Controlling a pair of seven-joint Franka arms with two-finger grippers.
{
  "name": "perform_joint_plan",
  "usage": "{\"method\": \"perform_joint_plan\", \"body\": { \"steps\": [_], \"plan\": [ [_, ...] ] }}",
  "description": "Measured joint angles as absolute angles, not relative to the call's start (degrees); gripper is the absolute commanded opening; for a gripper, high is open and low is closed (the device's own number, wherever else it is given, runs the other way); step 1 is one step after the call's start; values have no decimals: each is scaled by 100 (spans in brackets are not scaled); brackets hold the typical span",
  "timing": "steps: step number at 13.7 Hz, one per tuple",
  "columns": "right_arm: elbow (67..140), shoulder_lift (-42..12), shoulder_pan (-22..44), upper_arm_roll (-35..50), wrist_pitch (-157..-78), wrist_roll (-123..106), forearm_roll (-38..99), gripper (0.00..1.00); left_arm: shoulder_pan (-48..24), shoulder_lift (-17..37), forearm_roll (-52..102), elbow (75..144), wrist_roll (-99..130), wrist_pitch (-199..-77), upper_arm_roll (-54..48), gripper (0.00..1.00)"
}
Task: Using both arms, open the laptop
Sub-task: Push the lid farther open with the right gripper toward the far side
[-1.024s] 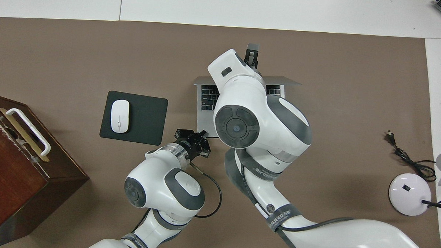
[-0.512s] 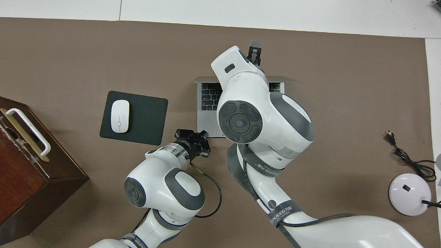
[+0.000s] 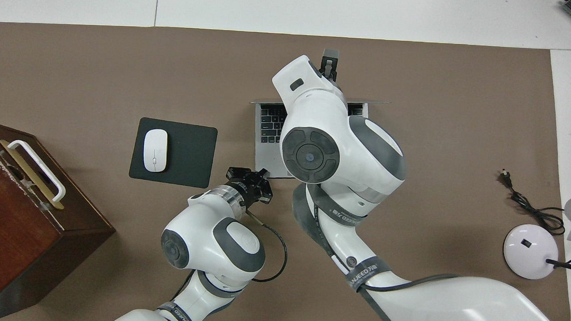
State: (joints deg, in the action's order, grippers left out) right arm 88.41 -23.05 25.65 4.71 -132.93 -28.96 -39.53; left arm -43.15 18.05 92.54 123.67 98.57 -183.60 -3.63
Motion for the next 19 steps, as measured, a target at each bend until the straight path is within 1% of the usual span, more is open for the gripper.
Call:
{"method": "perform_joint_plan", "body": {
  "steps": [11,19],
  "plan": [
    [8540,-2448,2516,467,-13313,-2896,-3994,100,-4316,1805,9254,12367,9857,-18363,-364,0],
    [8440,-2517,2468,458,-13495,-2882,-4088,100,-4316,1806,9254,12367,9857,-18365,-365,0]
  ]
}}
